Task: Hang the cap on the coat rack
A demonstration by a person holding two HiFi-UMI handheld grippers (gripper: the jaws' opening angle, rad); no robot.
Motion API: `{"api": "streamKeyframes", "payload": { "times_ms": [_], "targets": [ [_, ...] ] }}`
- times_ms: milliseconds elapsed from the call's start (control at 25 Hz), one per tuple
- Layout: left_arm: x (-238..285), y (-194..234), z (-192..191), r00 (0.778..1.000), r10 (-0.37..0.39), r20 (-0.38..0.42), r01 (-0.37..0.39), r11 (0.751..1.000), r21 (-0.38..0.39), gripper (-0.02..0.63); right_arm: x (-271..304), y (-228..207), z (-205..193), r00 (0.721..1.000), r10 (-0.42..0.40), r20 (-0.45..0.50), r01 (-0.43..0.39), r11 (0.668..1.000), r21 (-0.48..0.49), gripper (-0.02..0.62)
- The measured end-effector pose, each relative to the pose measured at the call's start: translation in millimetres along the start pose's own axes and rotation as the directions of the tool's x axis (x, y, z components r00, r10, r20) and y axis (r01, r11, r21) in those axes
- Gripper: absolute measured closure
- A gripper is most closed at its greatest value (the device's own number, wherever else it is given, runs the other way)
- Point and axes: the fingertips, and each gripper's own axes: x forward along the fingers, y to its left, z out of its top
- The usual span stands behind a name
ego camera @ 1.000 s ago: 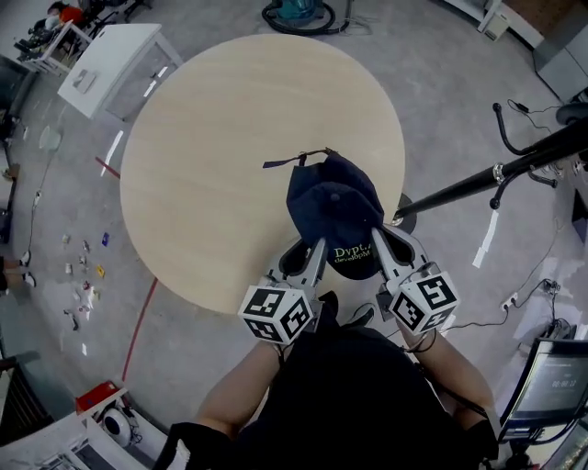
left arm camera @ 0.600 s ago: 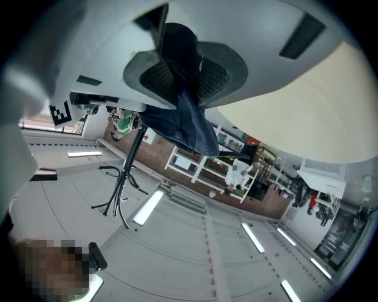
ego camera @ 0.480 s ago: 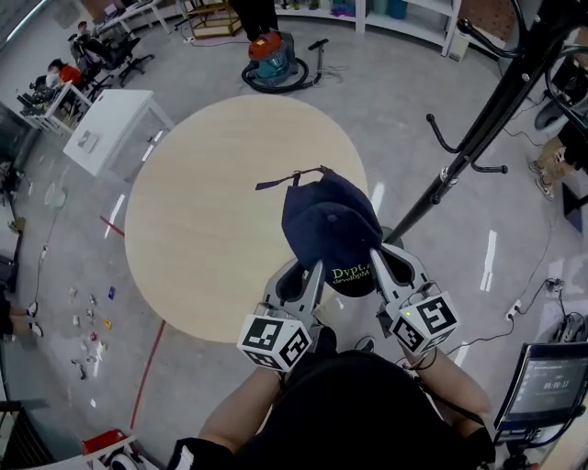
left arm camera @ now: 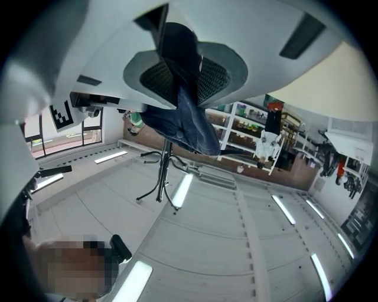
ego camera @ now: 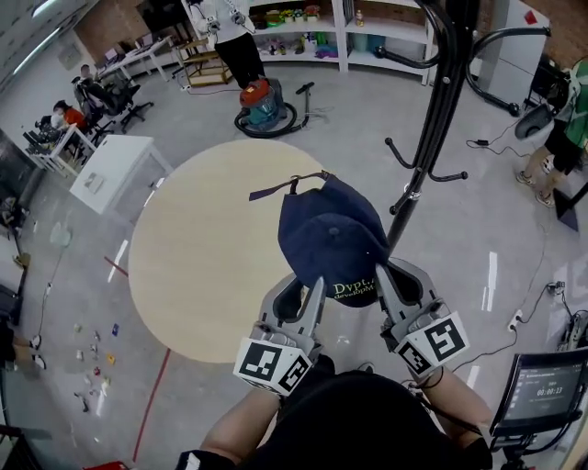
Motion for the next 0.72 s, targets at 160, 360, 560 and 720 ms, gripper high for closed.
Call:
{"api": "streamKeyframes", "payload": {
  "times_ms": [160, 360, 560, 720],
  "targets": [
    [5, -37, 21, 0.996, -0.063, 0.060, 0.060, 0.997, 0.049, 0.503, -29, -9, 31, 0.998, -0.016, 0.068, 0.019, 0.999, -0.043, 0.580],
    [5, -102, 43, 0.978, -0.168, 0.127, 0.147, 0.976, 0.159, 0.503, -87, -17, 71, 0.985, -0.070, 0.158, 0.088, 0.990, -0.107, 0.580],
    [16, -147, 65, 0.953, -0.260, 0.153, 0.230, 0.954, 0.191, 0.503, -124, -28, 107, 0.965, -0.139, 0.225, 0.169, 0.978, -0.124, 0.580],
    [31, -174, 73, 0.928, -0.332, 0.168, 0.293, 0.930, 0.221, 0.503, -146, -41, 126, 0.942, -0.184, 0.279, 0.233, 0.960, -0.156, 0.580]
  ]
}}
